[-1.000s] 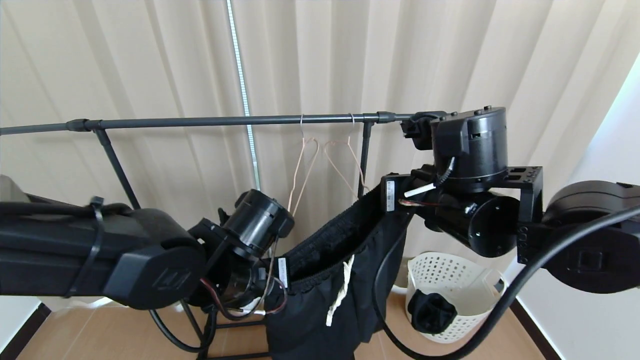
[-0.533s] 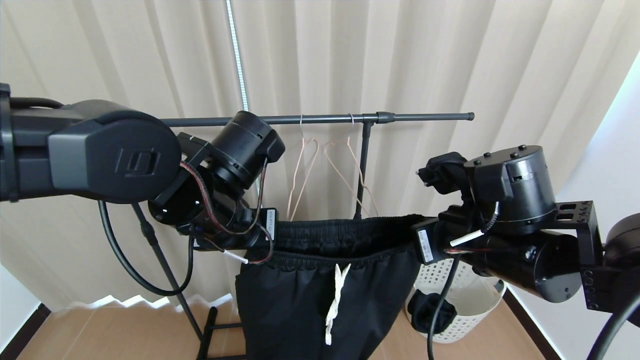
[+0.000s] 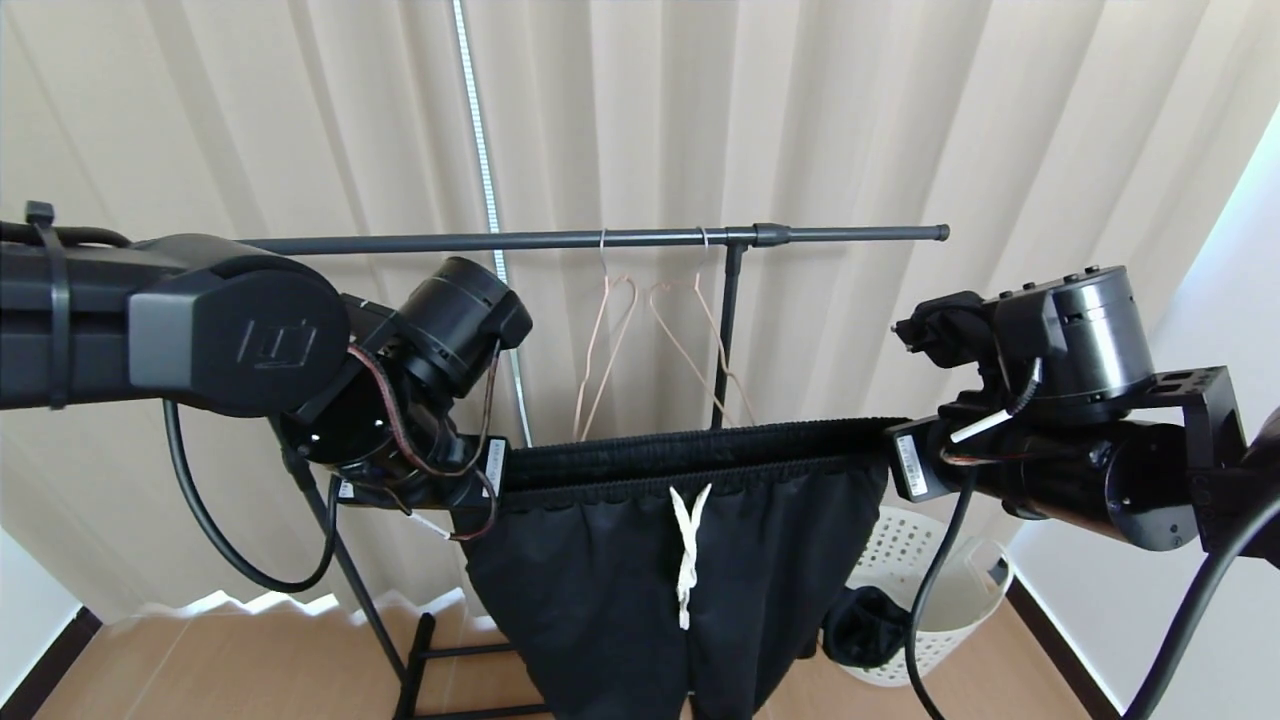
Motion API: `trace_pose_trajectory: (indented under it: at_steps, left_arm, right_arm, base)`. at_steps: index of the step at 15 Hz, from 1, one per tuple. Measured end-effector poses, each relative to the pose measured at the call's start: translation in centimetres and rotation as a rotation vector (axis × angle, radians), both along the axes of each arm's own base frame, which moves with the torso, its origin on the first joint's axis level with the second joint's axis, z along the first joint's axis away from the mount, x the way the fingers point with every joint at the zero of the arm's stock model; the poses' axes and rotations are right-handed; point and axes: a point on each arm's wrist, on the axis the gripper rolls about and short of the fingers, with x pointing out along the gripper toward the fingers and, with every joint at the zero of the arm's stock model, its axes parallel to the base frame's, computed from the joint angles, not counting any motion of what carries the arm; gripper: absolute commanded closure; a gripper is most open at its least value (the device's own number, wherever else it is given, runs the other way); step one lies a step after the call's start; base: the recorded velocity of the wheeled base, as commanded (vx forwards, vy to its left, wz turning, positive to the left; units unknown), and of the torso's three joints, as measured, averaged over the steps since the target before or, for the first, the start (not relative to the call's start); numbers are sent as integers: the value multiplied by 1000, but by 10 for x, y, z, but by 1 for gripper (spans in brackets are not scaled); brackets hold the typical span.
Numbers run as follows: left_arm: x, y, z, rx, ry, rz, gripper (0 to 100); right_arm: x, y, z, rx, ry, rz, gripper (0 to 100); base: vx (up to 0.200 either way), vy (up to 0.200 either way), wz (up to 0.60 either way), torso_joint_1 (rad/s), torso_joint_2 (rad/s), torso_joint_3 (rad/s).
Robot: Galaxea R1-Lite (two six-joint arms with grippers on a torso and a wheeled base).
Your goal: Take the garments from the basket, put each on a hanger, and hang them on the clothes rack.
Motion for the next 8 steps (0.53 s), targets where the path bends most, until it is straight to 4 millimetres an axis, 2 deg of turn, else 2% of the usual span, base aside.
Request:
trace_pose_trajectory:
  at_steps: [4, 8]
  left_arm:
    - [-5, 15, 4, -8, -6, 30, 100]
    - [-5, 8, 11, -29, -52, -5, 100]
  right_arm:
    - [-1, -20, 2, -16, 3, -22, 100]
    - [-14, -17, 0, 0, 21, 37, 100]
  base:
    - [0, 0, 0, 0, 0, 0]
    - [0, 0, 0, 0, 0, 0]
